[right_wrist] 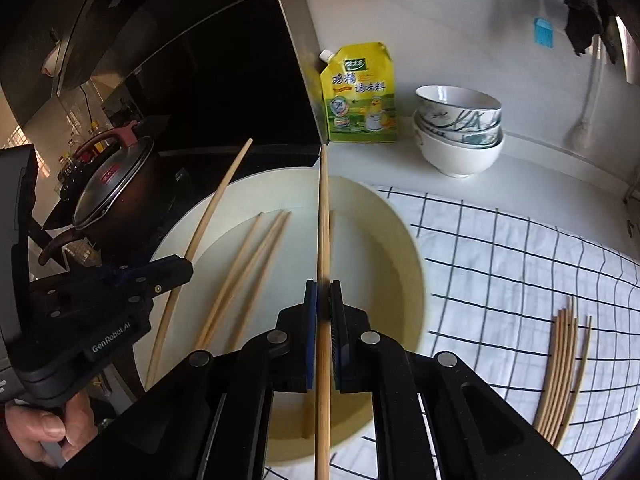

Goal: Organize utensils
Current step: 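Carry the chopsticks into the white basin and open the left tool while the right tool releases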

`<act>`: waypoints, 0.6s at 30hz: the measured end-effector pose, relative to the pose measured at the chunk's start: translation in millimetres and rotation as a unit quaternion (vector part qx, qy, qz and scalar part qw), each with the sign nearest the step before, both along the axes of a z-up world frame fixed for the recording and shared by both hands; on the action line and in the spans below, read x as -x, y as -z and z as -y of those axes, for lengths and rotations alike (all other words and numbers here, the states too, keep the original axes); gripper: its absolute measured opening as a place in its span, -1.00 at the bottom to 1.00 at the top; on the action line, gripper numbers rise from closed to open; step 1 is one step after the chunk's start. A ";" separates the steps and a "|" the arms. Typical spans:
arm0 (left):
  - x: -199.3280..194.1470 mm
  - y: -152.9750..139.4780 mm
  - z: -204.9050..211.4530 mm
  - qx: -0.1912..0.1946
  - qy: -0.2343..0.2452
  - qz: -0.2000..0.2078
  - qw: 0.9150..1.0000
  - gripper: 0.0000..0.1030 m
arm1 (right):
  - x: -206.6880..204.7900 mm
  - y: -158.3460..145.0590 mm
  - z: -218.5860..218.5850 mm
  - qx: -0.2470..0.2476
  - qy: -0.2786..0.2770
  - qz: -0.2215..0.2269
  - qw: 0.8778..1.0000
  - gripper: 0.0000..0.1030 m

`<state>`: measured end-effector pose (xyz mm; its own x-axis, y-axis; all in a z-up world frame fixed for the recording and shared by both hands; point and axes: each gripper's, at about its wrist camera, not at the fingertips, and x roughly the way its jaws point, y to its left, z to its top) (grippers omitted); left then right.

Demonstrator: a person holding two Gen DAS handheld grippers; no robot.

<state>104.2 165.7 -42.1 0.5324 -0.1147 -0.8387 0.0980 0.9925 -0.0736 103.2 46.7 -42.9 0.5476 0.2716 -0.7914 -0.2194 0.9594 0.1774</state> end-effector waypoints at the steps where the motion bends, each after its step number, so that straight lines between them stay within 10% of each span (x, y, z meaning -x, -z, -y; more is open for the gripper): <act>1: -1.9 3.7 -3.3 0.000 0.001 -0.003 1.000 -0.86 | -3.5 3.4 -6.3 -0.001 -0.001 -0.004 1.000 -0.88; 18: -23.3 54.1 -11.0 0.000 0.042 -0.067 0.997 -0.86 | -29.6 59.0 -33.1 0.014 0.035 -0.082 0.996 -0.88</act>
